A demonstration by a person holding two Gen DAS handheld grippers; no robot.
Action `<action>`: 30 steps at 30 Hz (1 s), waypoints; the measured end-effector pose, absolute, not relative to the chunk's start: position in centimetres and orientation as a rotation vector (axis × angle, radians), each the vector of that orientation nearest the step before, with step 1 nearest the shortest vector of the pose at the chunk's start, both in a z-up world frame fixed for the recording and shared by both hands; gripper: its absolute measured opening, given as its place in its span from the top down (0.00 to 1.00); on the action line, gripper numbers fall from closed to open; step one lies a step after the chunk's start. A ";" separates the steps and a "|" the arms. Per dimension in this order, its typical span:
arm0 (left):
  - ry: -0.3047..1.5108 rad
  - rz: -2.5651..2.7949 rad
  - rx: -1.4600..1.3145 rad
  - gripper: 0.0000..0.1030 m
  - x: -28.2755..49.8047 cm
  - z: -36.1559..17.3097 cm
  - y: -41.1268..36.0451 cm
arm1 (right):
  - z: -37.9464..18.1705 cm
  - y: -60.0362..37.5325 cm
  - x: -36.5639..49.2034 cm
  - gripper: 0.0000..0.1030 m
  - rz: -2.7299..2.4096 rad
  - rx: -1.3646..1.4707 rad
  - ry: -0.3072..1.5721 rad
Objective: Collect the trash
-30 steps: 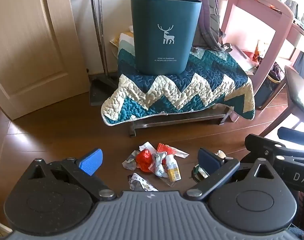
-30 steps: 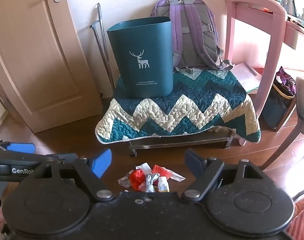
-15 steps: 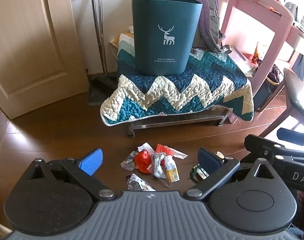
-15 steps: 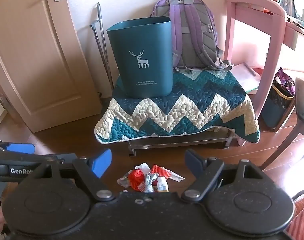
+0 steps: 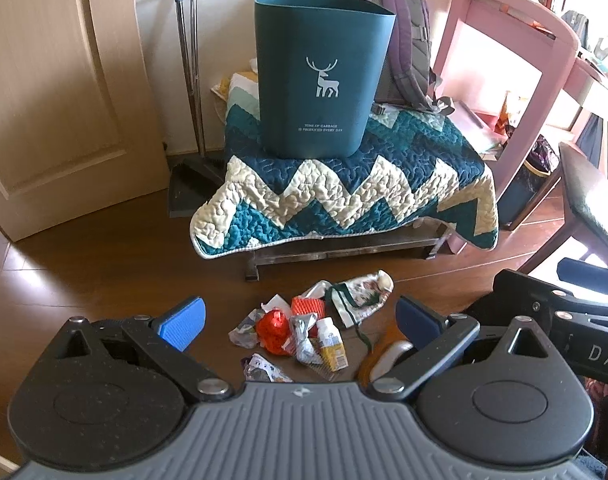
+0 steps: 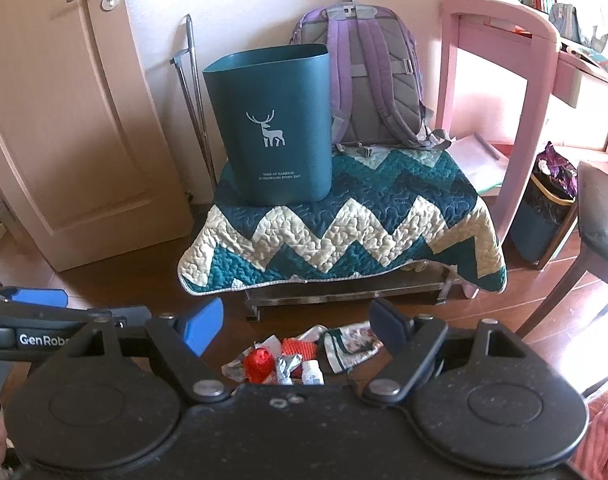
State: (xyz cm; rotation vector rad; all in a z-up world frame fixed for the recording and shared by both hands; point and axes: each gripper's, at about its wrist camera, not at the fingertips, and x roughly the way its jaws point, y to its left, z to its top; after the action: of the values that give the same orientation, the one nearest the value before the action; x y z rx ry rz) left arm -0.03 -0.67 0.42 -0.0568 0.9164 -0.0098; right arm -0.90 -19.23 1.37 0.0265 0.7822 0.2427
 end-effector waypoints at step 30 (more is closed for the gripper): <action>0.932 -0.001 -0.036 0.01 0.0 0.2 -0.4 | 1.0 -19.3 -0.9 0.22 0.267 0.037 0.778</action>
State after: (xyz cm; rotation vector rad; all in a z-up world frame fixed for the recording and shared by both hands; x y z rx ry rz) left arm -0.03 -0.44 0.16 -0.0364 0.9322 -0.0010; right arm -0.90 -19.30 0.98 0.0367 0.7777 0.2668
